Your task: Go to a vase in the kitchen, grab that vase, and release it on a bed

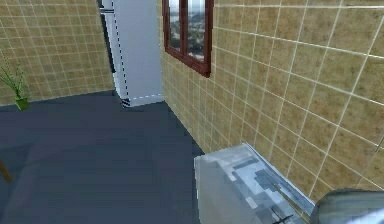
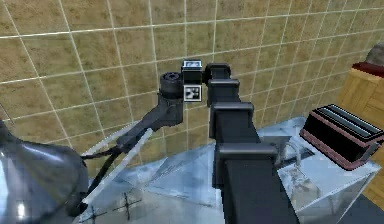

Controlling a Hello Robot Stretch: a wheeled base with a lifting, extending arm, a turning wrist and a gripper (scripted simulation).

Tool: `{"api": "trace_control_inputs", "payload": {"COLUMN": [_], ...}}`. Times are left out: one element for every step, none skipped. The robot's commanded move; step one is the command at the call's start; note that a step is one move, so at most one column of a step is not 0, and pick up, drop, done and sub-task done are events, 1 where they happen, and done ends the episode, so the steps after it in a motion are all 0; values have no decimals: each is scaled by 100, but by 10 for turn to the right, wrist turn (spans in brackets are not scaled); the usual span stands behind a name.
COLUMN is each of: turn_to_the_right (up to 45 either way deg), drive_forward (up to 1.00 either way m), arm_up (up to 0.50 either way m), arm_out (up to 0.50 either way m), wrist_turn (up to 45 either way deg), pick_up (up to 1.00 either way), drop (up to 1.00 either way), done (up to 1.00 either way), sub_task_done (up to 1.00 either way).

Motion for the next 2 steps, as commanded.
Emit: {"api": "trace_control_inputs", "payload": {"turn_to_the_right": [0,0], "drive_forward": [0,0], "arm_up": [0,0], "arm_out": [0,-22], "wrist_turn": [-120,0], "pick_up": [0,0], "drop": [0,0], "done": [0,0], "sub_task_done": [0,0]}}
